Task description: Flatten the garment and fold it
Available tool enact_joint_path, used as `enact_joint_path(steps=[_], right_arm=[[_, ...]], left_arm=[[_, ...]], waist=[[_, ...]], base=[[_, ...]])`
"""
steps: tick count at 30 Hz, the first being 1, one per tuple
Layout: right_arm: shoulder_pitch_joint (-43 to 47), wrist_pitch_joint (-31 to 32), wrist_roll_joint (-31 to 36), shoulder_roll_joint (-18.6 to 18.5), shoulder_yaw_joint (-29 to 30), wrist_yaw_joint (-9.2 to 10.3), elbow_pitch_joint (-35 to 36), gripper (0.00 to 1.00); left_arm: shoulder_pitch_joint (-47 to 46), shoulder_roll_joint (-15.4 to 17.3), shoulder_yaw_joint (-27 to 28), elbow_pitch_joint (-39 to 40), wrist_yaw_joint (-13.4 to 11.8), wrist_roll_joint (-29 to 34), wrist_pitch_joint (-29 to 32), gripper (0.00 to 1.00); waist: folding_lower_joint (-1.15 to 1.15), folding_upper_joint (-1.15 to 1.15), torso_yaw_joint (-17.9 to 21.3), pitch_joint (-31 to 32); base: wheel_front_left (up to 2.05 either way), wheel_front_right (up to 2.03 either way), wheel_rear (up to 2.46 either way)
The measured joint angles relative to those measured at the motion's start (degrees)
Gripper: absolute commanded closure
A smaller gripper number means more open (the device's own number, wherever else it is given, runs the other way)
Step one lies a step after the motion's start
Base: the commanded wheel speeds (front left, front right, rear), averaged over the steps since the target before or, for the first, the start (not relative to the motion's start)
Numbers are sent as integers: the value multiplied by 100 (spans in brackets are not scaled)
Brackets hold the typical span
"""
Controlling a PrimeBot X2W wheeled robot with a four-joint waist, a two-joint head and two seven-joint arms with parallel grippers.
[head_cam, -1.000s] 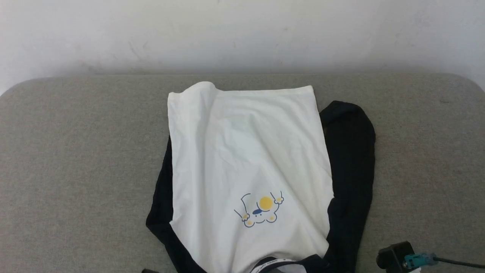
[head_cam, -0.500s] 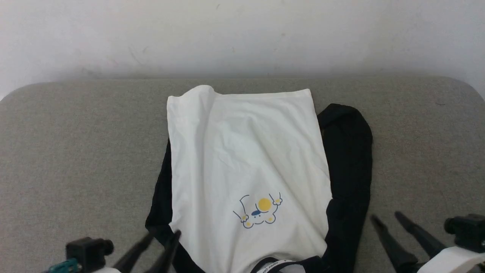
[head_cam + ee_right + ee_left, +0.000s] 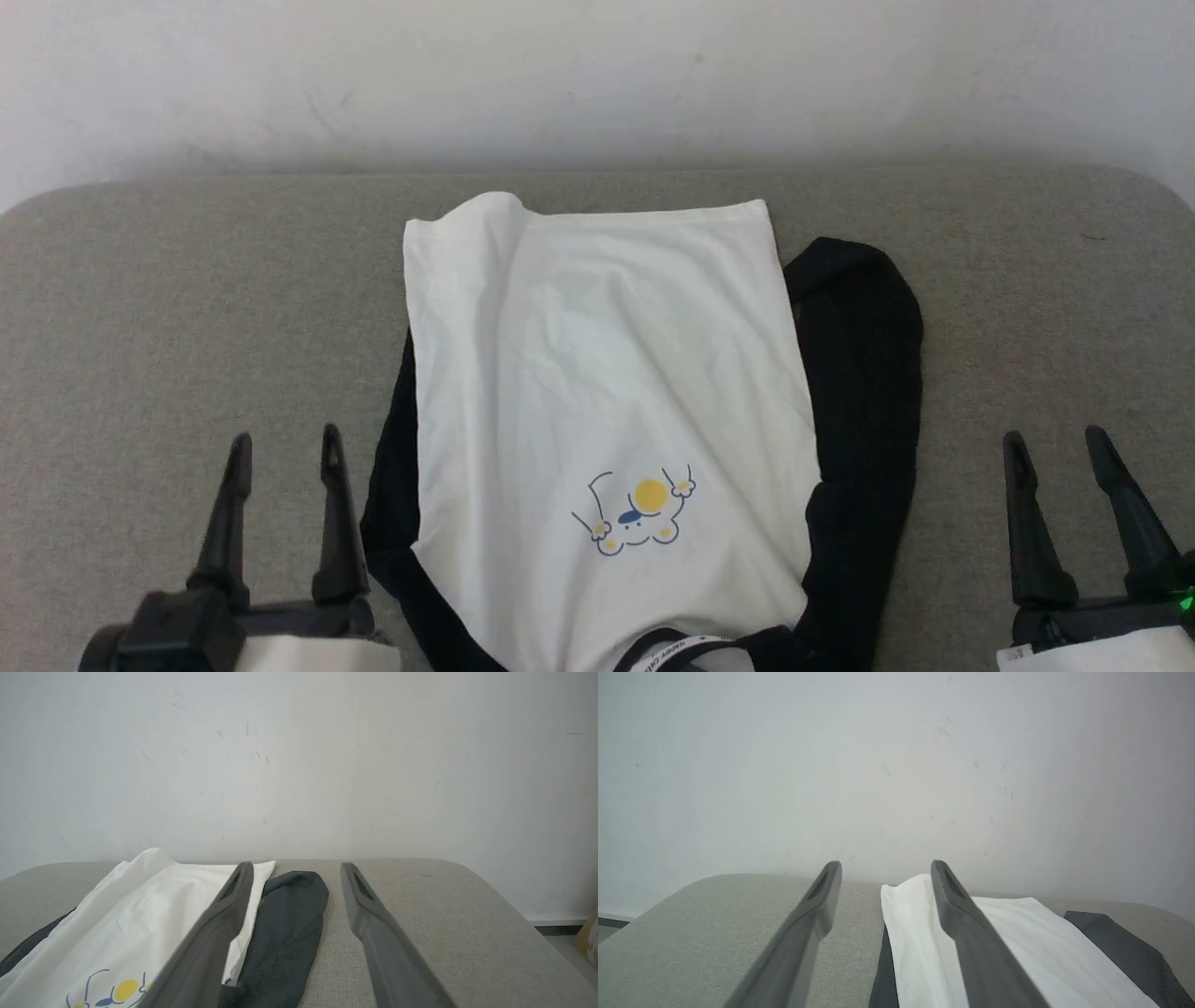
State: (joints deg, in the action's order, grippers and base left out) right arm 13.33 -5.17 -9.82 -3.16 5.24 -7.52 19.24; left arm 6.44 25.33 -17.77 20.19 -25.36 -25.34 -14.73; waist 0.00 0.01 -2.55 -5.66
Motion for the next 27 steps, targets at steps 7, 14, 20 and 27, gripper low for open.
enact_joint_path(steps=[7, 14, 20, 27], right_arm=[[9, -503, -83, 10, -16, 0, -548, 0], [-150, -555, -83, 12, 64, 0, -544, 0], [-428, -594, 123, 12, 181, 0, -297, 0], [-694, -460, 246, 14, 147, 0, -110, 0]], left_arm=[[539, -812, 501, -391, 404, 461, 0, 0], [314, -446, 709, -955, 1182, 543, 193, 0], [-947, -29, 469, -1428, 1818, 483, 1091, 0], [-1908, -81, 115, -2184, 2194, 328, 1882, 0]], waist=[[-1, 0, -6, 9], [0, 0, -51, -156], [0, 0, -97, -546], [1, 0, -156, -1143]], base=[[0, 0, 0], [0, 0, 0], [0, 0, 0], [0, 0, 0]])
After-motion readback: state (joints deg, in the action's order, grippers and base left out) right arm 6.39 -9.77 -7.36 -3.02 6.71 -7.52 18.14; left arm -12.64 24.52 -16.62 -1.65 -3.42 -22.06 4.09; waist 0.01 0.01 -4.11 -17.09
